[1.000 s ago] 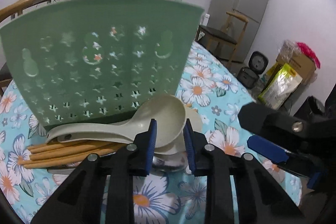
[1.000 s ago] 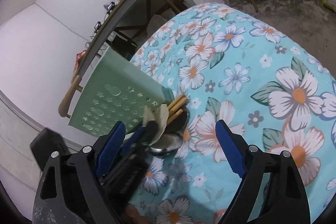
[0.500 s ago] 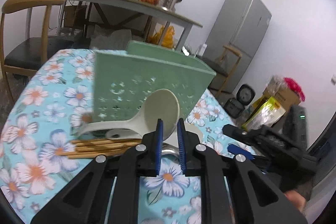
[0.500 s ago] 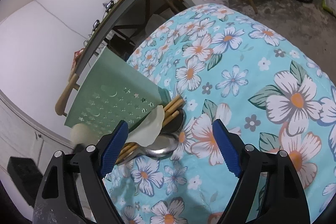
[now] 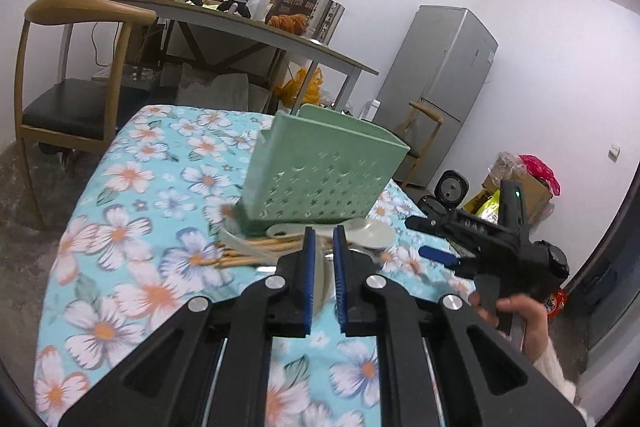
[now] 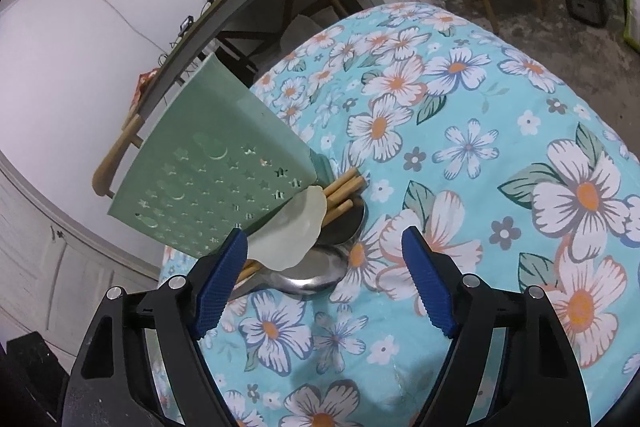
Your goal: Organize utensils
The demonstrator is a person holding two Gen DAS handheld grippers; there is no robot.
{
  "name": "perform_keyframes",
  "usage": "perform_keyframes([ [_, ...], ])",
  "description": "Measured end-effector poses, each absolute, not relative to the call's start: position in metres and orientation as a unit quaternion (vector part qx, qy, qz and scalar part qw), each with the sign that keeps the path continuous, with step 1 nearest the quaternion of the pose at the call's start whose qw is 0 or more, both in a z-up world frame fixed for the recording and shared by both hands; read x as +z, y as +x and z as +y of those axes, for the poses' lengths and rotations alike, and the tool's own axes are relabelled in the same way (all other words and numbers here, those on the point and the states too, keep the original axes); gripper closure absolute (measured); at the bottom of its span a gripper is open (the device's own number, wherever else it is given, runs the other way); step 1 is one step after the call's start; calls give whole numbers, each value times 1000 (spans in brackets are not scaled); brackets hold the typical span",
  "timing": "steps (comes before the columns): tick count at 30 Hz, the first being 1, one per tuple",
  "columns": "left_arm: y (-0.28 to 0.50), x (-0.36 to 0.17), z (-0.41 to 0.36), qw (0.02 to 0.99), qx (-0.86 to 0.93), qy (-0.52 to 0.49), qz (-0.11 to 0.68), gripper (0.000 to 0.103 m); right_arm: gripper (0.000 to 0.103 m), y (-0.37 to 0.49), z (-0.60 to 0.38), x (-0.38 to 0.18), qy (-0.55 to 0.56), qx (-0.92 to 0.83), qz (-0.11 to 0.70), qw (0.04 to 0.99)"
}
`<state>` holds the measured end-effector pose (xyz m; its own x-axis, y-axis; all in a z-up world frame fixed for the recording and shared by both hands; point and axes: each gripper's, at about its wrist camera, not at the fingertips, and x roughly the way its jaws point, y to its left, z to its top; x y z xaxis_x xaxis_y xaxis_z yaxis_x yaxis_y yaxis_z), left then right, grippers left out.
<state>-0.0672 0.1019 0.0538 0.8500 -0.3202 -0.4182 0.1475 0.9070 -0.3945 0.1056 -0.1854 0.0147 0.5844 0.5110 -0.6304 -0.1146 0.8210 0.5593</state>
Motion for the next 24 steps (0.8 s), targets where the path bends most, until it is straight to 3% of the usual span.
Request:
perform_keyframes([
  [11, -66, 33, 109, 922, -150, -200, 294, 94, 38, 109, -180, 11, 240, 177, 423, 856],
  [16, -54, 11, 121, 871, -175, -299, 348, 56, 48, 110, -176, 10, 229, 176, 424, 859],
  [19, -49, -9, 130, 830, -177, -365, 384, 52, 52, 112, -175, 7, 228, 177, 427, 857],
  [24, -41, -36, 137, 796, -145, -420, 411, 49, 51, 117, -179, 3, 249, 178, 433, 848],
])
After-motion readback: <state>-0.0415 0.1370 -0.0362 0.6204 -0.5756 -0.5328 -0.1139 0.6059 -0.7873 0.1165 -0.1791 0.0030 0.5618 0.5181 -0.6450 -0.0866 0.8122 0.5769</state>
